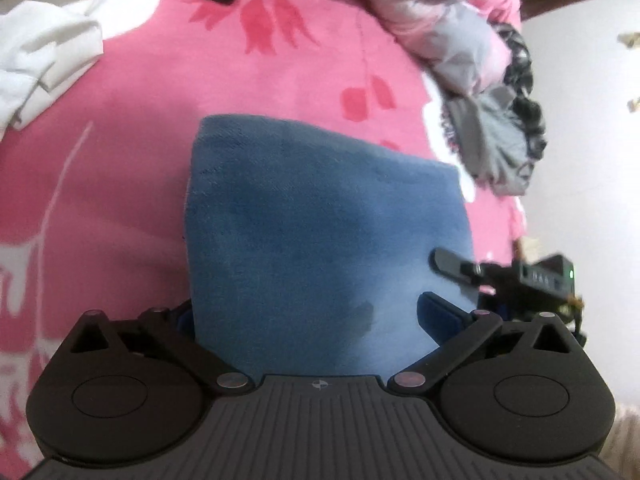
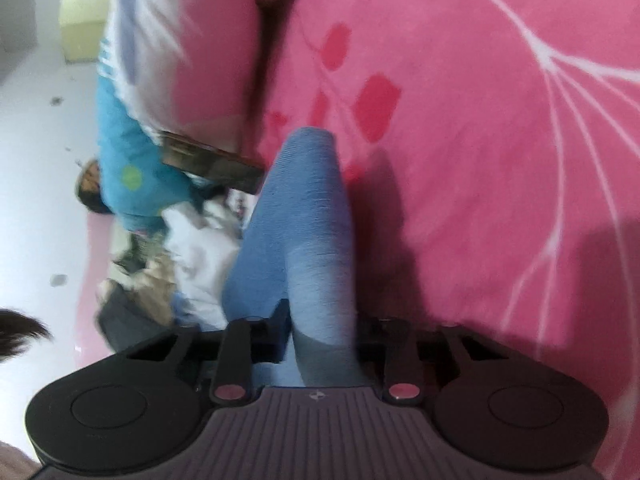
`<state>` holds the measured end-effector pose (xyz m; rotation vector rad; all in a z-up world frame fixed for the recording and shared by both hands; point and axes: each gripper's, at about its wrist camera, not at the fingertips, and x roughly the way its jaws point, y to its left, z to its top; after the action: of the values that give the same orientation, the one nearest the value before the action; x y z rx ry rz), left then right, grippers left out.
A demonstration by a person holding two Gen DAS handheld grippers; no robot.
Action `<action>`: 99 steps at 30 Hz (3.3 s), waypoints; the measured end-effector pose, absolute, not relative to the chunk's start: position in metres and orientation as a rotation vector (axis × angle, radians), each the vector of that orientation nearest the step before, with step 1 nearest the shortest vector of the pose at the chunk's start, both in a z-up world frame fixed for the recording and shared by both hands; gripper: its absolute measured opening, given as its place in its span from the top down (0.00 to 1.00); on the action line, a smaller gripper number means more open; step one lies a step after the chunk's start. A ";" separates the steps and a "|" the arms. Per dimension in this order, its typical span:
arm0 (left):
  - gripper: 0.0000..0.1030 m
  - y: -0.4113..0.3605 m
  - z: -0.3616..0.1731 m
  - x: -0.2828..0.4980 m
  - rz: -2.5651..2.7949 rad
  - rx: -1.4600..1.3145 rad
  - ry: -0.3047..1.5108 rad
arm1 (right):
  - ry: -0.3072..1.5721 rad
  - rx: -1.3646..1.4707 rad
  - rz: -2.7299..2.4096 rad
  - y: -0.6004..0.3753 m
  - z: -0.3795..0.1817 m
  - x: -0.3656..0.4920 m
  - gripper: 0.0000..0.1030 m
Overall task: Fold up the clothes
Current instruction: 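Grasp the folded jeans with the right gripper while the left gripper grips its other side, lift, then carry the folded blue jeans with both grippers and lower them onto the folded beige garment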
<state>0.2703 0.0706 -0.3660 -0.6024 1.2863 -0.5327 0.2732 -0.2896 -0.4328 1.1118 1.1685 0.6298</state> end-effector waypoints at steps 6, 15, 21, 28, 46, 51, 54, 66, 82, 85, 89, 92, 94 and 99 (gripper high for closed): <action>0.05 0.038 -0.344 0.253 -0.562 -0.619 1.299 | 1.124 1.101 0.615 -0.314 -0.395 0.245 0.74; 0.05 -0.104 -0.306 0.229 -0.691 -0.612 1.278 | 1.039 1.137 0.532 -0.446 -0.348 0.183 0.74; 0.05 -0.278 -0.278 0.219 -0.824 -0.583 1.260 | 0.933 1.170 0.440 -0.608 -0.314 0.141 0.74; 0.05 -0.485 -0.271 0.231 -0.994 -0.617 1.229 | 0.899 1.132 0.337 -0.820 -0.282 0.154 0.74; 0.03 -0.637 -0.372 0.262 -0.805 -0.381 1.286 | 0.879 1.187 0.286 -1.022 -0.434 0.255 0.61; 0.03 -0.628 -0.373 0.254 -0.759 -0.425 1.282 | 0.898 1.108 0.340 -1.016 -0.425 0.290 0.60; 0.02 -0.633 -0.369 0.249 -0.740 -0.435 1.275 | 0.907 1.037 0.385 -1.017 -0.415 0.309 0.60; 0.02 -0.609 -0.315 0.245 -0.621 -0.426 1.207 | 0.803 0.974 0.245 -1.063 -0.374 0.255 0.61; 0.02 -0.700 -0.337 0.285 -0.640 -0.093 1.045 | 0.968 0.300 0.096 -0.956 -0.369 0.164 0.74; 0.02 -0.692 -0.327 0.280 -0.653 -0.115 1.042 | 0.899 0.280 0.075 -0.955 -0.346 0.163 0.73; 0.02 -0.694 -0.324 0.286 -0.635 -0.126 1.035 | 0.979 0.317 0.017 -0.962 -0.372 0.170 0.74; 0.01 -0.705 -0.331 0.287 -0.606 -0.015 1.051 | 0.977 0.350 -0.003 -0.964 -0.384 0.164 0.73; 0.02 -0.710 -0.326 0.287 -0.584 0.039 1.052 | 0.983 0.338 -0.010 -0.962 -0.376 0.166 0.73; 0.01 -0.720 -0.285 0.289 -0.625 -0.009 1.015 | 0.946 0.301 -0.034 -0.953 -0.339 0.164 0.72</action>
<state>0.2886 -0.7204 -0.2850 -0.0087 1.0155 -0.6254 0.1639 -0.9532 -0.3393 0.3014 0.9460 -0.0338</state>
